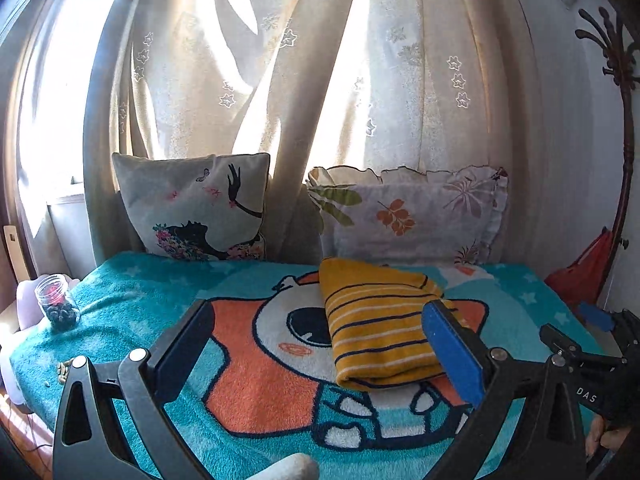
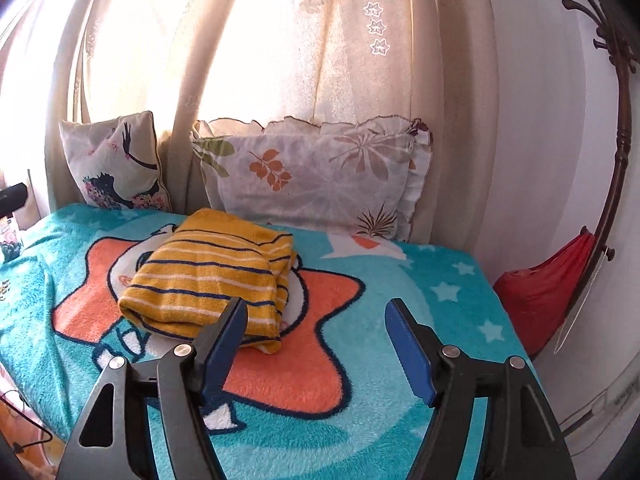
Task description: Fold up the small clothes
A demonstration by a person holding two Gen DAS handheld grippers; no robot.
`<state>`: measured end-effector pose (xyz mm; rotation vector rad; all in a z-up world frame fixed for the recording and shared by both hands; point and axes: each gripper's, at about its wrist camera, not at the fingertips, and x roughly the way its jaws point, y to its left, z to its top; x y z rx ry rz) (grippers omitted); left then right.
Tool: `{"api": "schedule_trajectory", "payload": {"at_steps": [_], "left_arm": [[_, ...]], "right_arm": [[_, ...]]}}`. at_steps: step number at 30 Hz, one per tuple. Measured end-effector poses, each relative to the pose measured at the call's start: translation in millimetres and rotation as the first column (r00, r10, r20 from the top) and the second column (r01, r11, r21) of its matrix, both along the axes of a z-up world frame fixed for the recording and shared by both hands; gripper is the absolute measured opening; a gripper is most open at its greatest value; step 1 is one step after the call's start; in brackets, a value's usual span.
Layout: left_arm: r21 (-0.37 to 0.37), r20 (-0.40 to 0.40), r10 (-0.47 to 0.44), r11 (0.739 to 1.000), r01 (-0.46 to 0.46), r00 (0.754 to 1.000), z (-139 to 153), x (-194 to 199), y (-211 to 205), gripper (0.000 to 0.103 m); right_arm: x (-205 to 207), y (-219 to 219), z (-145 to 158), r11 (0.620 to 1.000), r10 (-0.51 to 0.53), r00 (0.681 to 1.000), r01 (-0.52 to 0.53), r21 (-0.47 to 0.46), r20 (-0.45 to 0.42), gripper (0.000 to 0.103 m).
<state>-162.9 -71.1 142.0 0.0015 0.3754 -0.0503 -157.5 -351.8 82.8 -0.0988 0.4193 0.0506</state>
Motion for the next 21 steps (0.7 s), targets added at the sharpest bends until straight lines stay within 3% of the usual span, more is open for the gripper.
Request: {"api": "schedule_trajectory", "payload": {"at_steps": [2,5,9,11,13,17,21], "left_arm": [[0.021,-0.049,-0.042,0.999,0.043,0.998,-6.9,2.2,-8.7,0.103],[0.040,-0.132,-0.085,0.995,0.091,0.988,-21.1,7.2,-17.0,0.103],[0.008,-0.203,-0.110,0.993,0.114,0.973,-38.9,13.0,-18.8,0.103],[-0.024,-0.235,-0.120,0.993,0.118,0.964,-46.1,19.0,-18.4,0.103],[-0.050,-0.271,-0.130,0.991,0.121,0.954,-54.3,26.5,-17.9,0.103],[-0.045,-0.329,-0.124,0.992,0.116,0.936,-71.4,38.6,-16.4,0.103],[-0.042,-0.379,-0.101,0.995,0.092,0.920,-89.8,51.0,-10.5,0.103]], "right_arm": [[-1.8,14.7,-6.7,0.998,0.034,0.999,-0.036,-0.048,-0.025,0.082],[4.1,33.2,-17.3,0.967,0.112,0.985,-0.140,-0.215,-0.135,0.082],[8.0,26.4,-24.9,0.876,0.070,0.974,-0.164,-0.454,-0.217,0.082],[13.6,14.9,-27.6,0.859,0.034,0.969,-0.154,-0.488,-0.246,0.083],[18.1,6.4,-31.9,0.883,0.011,0.961,-0.140,-0.448,-0.277,0.087],[32.3,11.4,-63.6,0.956,0.051,0.928,-0.152,-0.249,-0.368,0.087],[42.3,45.0,-92.2,0.976,0.103,0.928,-0.163,-0.143,-0.358,0.087]]}}
